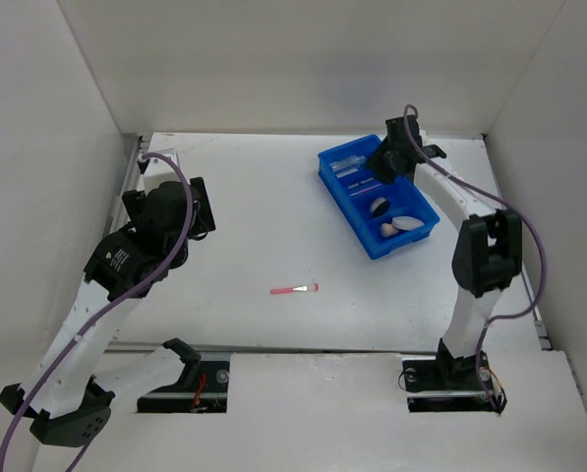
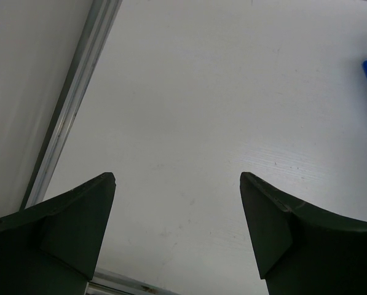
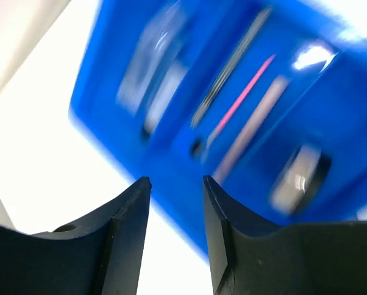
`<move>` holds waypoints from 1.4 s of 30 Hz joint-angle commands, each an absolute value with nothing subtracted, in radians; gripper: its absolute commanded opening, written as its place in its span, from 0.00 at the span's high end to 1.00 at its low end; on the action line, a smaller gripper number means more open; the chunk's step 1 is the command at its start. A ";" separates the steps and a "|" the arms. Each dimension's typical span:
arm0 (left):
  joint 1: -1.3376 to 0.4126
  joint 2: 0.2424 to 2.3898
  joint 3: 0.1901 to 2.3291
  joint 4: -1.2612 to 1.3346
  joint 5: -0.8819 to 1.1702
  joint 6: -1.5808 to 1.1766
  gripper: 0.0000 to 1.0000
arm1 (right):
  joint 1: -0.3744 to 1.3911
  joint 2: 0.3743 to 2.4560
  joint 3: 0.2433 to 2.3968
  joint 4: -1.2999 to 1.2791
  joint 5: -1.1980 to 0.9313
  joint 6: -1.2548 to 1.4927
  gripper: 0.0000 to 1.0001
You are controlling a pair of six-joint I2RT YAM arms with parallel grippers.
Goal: Organize the makeup
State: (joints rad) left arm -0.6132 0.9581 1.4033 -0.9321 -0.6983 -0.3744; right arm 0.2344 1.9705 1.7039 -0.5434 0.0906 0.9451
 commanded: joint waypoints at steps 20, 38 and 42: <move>-0.614 0.881 1.411 -0.902 -0.776 -0.341 0.19 | 1.067 1.747 1.282 -0.451 0.169 0.038 0.43; -0.614 0.871 1.411 -0.911 -0.776 -0.341 0.19 | 1.108 1.979 1.390 -0.388 0.245 0.009 0.47; -0.614 0.871 1.411 -0.920 -0.785 -0.341 0.19 | 1.098 1.999 1.356 -0.388 0.225 0.009 0.47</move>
State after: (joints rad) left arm -0.6132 0.8848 1.4021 -0.9180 -0.7582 -0.3466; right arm 1.1072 1.9785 1.3540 -0.4175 0.2367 0.0208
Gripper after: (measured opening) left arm 0.808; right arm 0.534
